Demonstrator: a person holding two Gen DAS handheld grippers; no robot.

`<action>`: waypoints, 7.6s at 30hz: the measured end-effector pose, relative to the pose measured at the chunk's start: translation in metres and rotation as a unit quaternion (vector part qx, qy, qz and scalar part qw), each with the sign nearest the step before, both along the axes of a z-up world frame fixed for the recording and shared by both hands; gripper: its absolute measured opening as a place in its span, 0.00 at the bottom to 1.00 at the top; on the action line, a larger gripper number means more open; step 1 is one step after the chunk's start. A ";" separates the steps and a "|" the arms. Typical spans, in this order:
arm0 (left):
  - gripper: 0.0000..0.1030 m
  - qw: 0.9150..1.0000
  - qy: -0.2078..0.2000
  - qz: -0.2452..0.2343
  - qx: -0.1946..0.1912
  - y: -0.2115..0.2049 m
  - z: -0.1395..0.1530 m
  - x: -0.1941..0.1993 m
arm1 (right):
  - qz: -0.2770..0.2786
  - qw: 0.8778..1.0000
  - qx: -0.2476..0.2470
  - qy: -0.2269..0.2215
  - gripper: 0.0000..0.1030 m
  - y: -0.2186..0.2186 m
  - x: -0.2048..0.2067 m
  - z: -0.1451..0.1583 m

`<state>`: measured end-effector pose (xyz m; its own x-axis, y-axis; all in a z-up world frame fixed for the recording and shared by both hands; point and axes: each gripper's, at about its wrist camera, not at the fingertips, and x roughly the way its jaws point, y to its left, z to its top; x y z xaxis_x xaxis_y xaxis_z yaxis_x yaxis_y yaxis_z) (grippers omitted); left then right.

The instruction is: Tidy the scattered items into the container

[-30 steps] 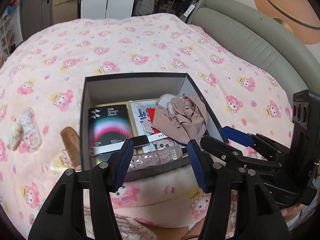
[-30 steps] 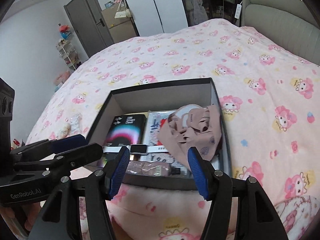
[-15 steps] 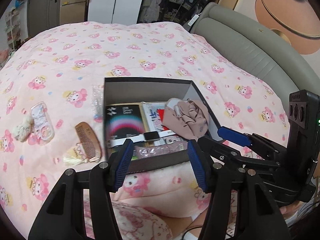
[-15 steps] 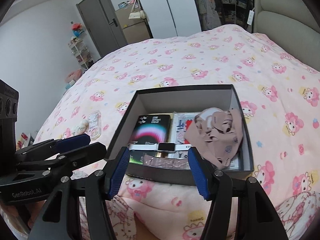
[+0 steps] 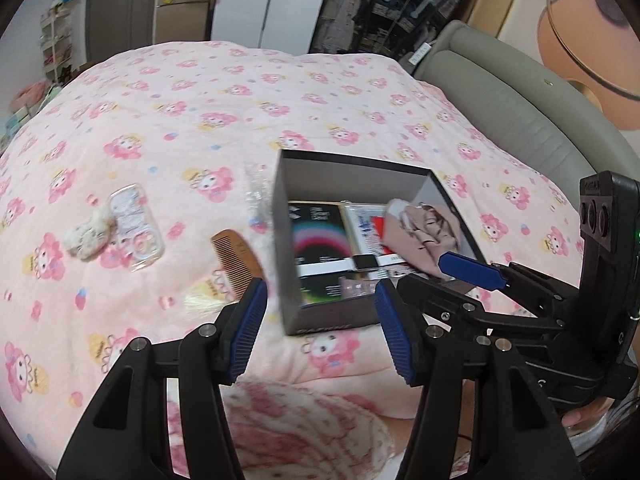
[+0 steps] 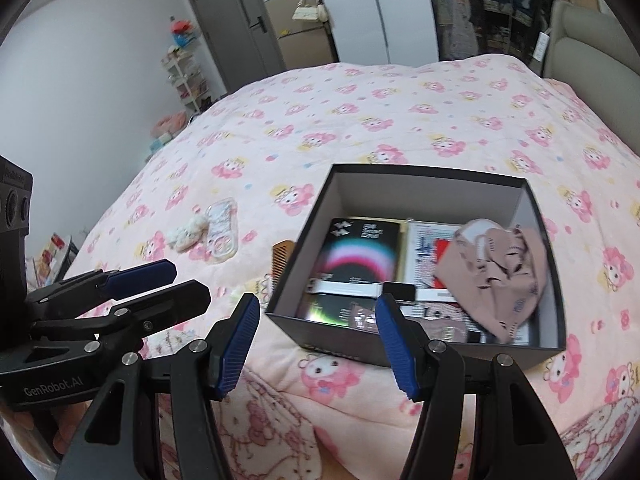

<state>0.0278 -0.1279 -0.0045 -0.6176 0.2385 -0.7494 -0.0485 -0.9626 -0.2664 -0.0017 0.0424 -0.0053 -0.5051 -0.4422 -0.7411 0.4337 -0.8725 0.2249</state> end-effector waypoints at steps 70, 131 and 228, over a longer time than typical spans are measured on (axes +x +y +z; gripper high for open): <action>0.26 0.968 -0.139 0.162 0.129 -0.199 -0.163 -0.024 | 0.201 0.964 0.129 -0.116 0.37 -0.242 -0.080 -0.139; 0.43 0.973 -0.059 0.168 0.144 -0.160 -0.066 0.019 | 0.126 0.983 0.001 -0.133 0.52 -0.144 -0.061 -0.053; 0.35 0.984 -0.175 -0.004 -0.016 0.131 -0.133 -0.234 | -0.099 0.986 0.090 -0.097 0.50 0.115 -0.217 -0.098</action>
<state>-0.2057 0.0030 -0.1379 -0.3180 0.2159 -0.9232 0.0337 -0.9705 -0.2386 -0.2191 0.1573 -0.1038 -0.4098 -0.2006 -0.8898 0.2141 -0.9694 0.1200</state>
